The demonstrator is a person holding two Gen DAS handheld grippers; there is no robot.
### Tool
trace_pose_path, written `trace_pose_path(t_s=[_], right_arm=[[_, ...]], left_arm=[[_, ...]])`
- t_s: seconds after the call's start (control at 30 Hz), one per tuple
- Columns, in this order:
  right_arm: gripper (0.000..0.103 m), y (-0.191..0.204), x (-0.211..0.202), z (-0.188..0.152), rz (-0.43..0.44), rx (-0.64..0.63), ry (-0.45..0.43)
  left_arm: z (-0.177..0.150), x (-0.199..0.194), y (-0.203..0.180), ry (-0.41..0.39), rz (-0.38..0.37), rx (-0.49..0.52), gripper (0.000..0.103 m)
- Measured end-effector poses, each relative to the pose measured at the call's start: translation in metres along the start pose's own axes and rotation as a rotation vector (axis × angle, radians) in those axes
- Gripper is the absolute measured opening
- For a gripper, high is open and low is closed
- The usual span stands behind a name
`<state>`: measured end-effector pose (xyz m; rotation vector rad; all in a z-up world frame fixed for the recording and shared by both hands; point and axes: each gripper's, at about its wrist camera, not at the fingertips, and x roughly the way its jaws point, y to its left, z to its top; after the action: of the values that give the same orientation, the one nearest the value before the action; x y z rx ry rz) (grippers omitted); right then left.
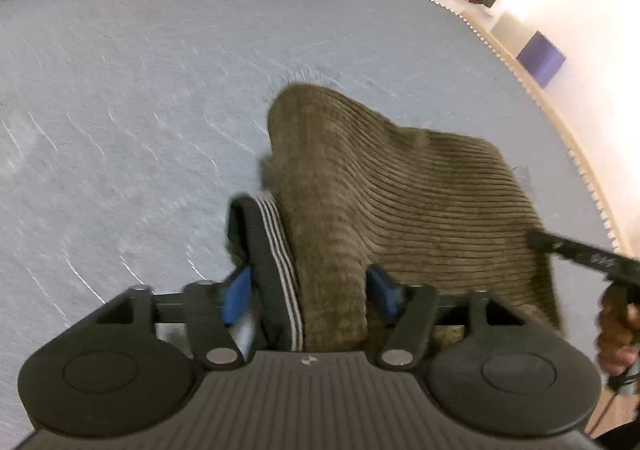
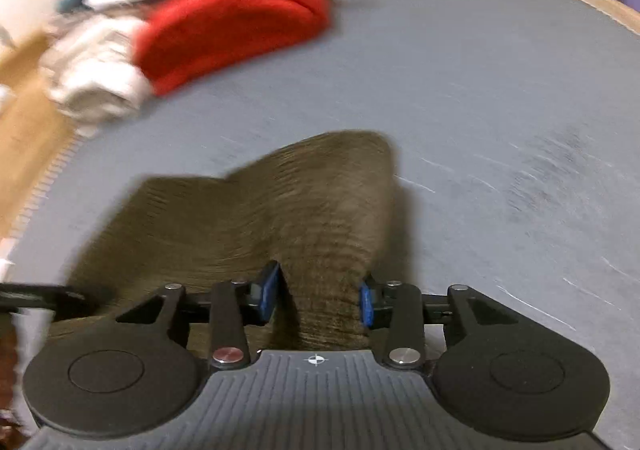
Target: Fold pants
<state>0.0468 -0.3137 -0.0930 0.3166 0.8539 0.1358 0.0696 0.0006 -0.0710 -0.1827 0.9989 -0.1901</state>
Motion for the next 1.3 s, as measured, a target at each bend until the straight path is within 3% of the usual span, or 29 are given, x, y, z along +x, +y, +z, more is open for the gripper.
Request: trace_pose_path(t_s=[0.07,0.13,0.23,0.33,0.43,0.57,0.67,0.7,0.77,0.8,0.83,0.9,0.93,1.03,1.13,1.23,1.3], right_arm=[[0.052,-0.003,-0.008,-0.002,-0.065,-0.022,-0.04],[0.052,0.003,-0.019,0.0,-0.094,-0.067,-0.089],[0.053,0.008,-0.038,0.001,-0.06,-0.13,-0.141],[0.053,0.021,-0.045,-0.002,0.007,-0.191,-0.153],[0.053,0.034,-0.05,-0.008,0.059,-0.27,-0.143],[0.053,0.051,-0.045,-0.018,0.129,-0.37,-0.09],[0.053,0.06,-0.041,-0.027,0.148,-0.438,-0.037],[0.052,0.063,-0.037,-0.031,0.172,-0.464,0.001],[0.044,0.072,-0.037,-0.046,0.265,-0.539,0.125],[0.045,0.079,-0.035,-0.061,0.328,-0.628,0.214],[0.045,0.087,-0.038,-0.075,0.34,-0.737,0.231],[0.046,0.101,-0.047,-0.097,0.313,-0.935,0.219],[0.046,0.104,-0.05,-0.096,0.306,-0.94,0.217],[0.045,0.098,-0.061,-0.07,0.335,-0.806,0.165],[0.048,0.094,-0.07,-0.045,0.35,-0.664,0.039],[0.055,0.094,-0.062,-0.034,0.355,-0.521,-0.011],[0.055,0.097,-0.046,-0.039,0.33,-0.506,0.038]], left_arm=[[0.003,-0.01,-0.002,-0.044,0.048,0.061,0.071],[0.006,-0.022,-0.002,-0.087,0.077,0.088,0.072],[0.014,-0.044,-0.003,-0.164,0.09,0.09,0.071],[0.015,-0.063,-0.006,-0.201,0.018,0.096,0.06],[0.014,-0.074,-0.011,-0.191,-0.082,0.144,0.046],[0.001,-0.062,-0.027,-0.13,-0.155,0.257,0.041],[-0.013,-0.044,-0.035,0.0,-0.186,0.365,0.041],[-0.02,-0.037,-0.035,0.065,-0.177,0.415,0.04],[-0.039,-0.026,-0.038,0.175,-0.068,0.613,0.032],[-0.047,-0.023,-0.04,0.2,-0.034,0.681,0.031],[-0.053,-0.023,-0.04,0.211,-0.028,0.716,0.031],[-0.046,-0.028,-0.038,0.193,-0.048,0.67,0.031],[-0.041,-0.033,-0.035,0.177,-0.073,0.637,0.031],[-0.021,-0.047,-0.023,0.083,-0.139,0.504,0.04],[0.008,-0.056,0.001,-0.079,-0.174,0.26,0.058],[0.024,-0.046,0.02,-0.169,-0.164,0.04,0.06],[0.033,-0.031,0.027,-0.194,-0.153,-0.08,0.061]])
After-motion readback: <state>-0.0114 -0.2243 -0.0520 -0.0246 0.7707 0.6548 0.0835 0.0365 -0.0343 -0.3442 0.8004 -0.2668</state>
